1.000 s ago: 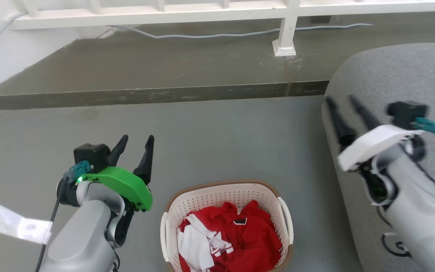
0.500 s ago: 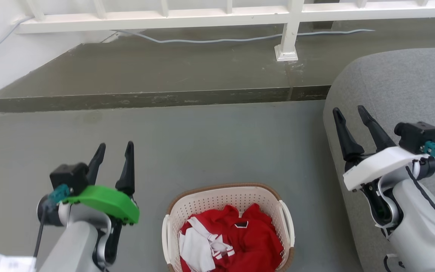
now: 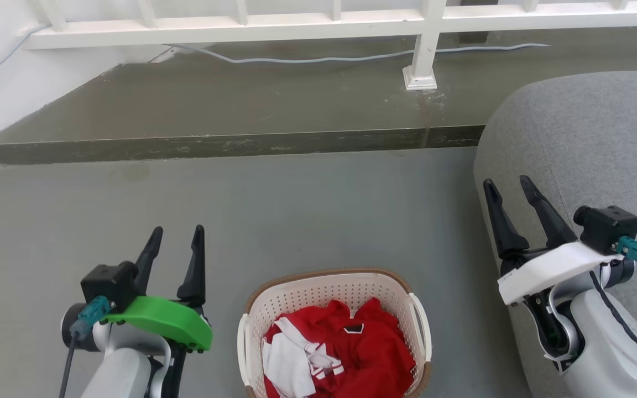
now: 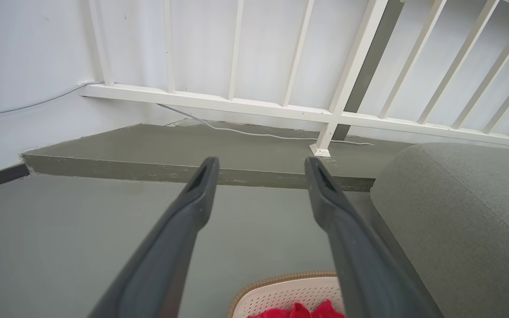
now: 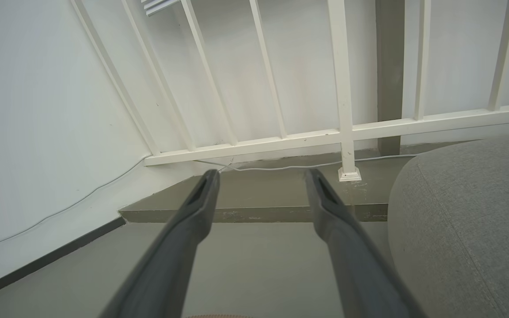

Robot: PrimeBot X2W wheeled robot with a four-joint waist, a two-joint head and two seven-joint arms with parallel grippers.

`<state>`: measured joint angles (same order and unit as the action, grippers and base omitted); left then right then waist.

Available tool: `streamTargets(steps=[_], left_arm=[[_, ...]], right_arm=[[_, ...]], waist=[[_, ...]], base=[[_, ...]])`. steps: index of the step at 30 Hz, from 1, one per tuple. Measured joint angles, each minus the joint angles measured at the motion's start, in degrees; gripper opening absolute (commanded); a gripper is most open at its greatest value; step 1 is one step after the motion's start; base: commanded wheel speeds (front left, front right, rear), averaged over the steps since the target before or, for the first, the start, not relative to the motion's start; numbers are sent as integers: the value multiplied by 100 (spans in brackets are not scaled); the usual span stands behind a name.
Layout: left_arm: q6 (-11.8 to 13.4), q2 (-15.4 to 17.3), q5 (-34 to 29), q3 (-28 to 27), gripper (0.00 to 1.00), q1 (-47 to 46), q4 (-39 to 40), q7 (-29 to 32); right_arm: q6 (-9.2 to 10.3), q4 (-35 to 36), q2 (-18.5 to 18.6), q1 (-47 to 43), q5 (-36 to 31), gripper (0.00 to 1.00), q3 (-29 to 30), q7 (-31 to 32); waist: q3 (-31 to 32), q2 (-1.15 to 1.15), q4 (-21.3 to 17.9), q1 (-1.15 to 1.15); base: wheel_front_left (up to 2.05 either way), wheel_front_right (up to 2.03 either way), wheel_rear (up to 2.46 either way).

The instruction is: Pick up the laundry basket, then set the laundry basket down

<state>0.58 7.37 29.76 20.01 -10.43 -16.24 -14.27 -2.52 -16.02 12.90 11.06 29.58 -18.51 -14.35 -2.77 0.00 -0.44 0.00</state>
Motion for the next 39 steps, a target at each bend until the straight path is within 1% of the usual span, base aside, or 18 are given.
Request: streamTargets(steps=[2, 5, 7, 18, 27, 32, 34, 39], left_arm=[[-30, -43, -31, -31, 100, 47, 38, 0], [-58, -87, -104, -79, 100, 114, 83, 0], [-88, -104, -202, -116, 100, 148, 111, 0], [-174, -193, -332, -305, 100, 321, 227, 0], [-291, -265, -383, -416, 100, 396, 270, 0], [-356, -290, -532, -468, 100, 461, 279, 0], [-360, -308, -545, -486, 100, 464, 280, 0], [-411, -330, -560, -525, 100, 468, 281, 0]], right_arm=[[-48, 33, -35, -39, -81, 100, 51, 0], [-51, 75, -70, -110, -158, 100, 118, 0], [-101, 89, -101, -138, -200, 100, 160, 0], [-208, 146, -229, -343, -450, 100, 365, 0], [-300, 151, -337, -450, -552, 100, 482, 0], [-314, 151, -392, -457, -598, 100, 531, 0], [-347, 151, -401, -458, -602, 100, 553, 0], [-354, 149, -455, -470, -669, 100, 581, 0]], waist=[[-7, 0, -2, 0], [-12, 0, -4, 0], [-13, 0, -4, 0], [-13, 0, 0, 0], [-8, 0, -13, 0], [-3, 0, -26, 0], [-4, 0, -31, 0], [-7, 0, -42, 0]], base=[[0, 0, 0], [0, 0, 0], [0, 0, 0], [0, 0, 0], [0, 0, 0], [0, 0, 0], [0, 0, 0], [0, 0, 0]])
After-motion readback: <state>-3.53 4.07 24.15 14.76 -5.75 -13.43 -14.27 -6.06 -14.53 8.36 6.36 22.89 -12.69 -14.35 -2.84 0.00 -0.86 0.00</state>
